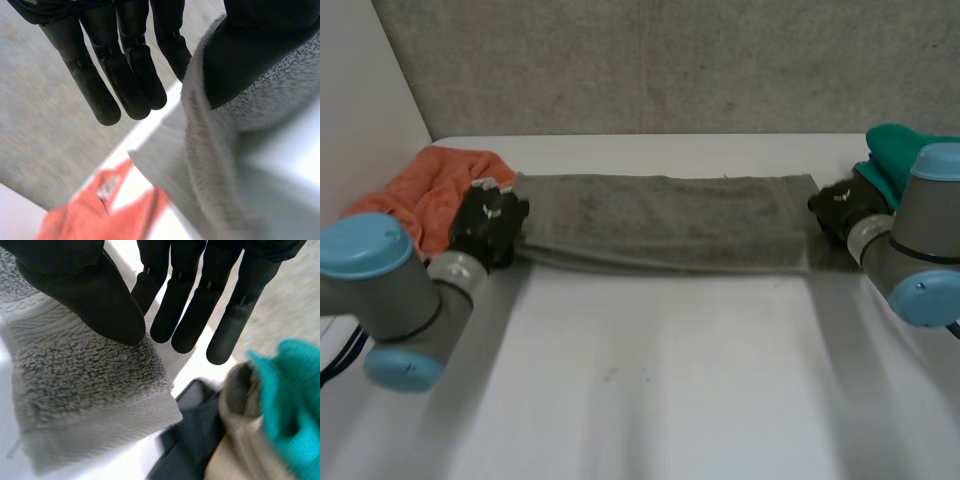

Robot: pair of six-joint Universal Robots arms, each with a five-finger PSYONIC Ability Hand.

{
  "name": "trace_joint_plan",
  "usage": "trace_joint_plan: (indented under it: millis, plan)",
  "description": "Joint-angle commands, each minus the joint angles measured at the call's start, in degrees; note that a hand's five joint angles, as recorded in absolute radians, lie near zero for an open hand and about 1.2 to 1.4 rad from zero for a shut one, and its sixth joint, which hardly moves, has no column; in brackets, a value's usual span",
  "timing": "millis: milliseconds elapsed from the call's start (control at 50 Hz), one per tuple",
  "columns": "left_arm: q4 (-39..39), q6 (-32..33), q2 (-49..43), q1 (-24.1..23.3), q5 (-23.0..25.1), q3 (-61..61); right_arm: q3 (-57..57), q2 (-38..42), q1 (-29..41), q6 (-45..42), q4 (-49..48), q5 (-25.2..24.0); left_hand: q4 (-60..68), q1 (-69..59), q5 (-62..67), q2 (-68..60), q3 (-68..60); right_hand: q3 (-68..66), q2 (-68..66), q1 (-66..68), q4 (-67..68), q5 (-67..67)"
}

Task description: Fold the laundry.

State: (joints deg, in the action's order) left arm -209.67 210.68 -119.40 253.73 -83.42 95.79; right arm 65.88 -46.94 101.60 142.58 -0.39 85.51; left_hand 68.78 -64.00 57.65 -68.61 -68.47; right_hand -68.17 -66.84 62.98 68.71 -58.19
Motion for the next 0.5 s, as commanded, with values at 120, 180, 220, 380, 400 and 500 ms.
trace_joint_plan:
  millis: [120, 180, 220, 380, 400, 500]
  plan:
    - [26.11, 11.07, 23.48, 1.68, -0.25, 20.64, 22.58, -17.97, -2.1, -14.75, 22.25, 0.36, 11.22, -16.0, 12.35, -11.39, -11.53, -11.83, -13.16, 17.02, 11.29, -11.81]
    - [33.07, 10.98, 27.98, 1.59, -0.17, 22.76, 27.79, -23.09, -3.07, -18.72, 23.5, 0.54, 11.22, -16.0, 12.35, -11.39, -11.53, -11.83, -13.16, 17.02, 11.29, -11.81]
    - [38.97, 11.15, 31.06, 1.33, -0.17, 23.91, 32.45, -27.22, -4.48, -22.5, 23.85, 0.54, 11.22, -16.0, 12.35, -11.39, -11.53, -11.83, -13.16, 17.02, 11.29, -11.81]
    - [48.14, 11.33, 34.5, -0.52, 0.1, 22.25, 36.86, -29.7, -5.36, -26.74, 23.5, 0.45, 11.22, -16.0, 12.35, -11.39, -11.53, -11.83, -13.16, 17.02, 11.29, -11.81]
    - [47.08, 11.24, 34.15, -0.52, 0.01, 21.29, 36.51, -29.35, -5.28, -26.65, 23.24, 0.36, 11.22, -16.0, 12.35, -11.39, -11.53, -11.83, -13.16, 17.02, 11.29, -11.81]
    - [36.38, 10.8, 25.47, -0.96, -0.25, 14.0, 29.5, -23.39, -4.84, -22.1, 15.8, 1.32, 11.22, -16.0, 12.35, -11.39, -11.53, -11.83, -13.16, 17.02, 11.29, -11.81]
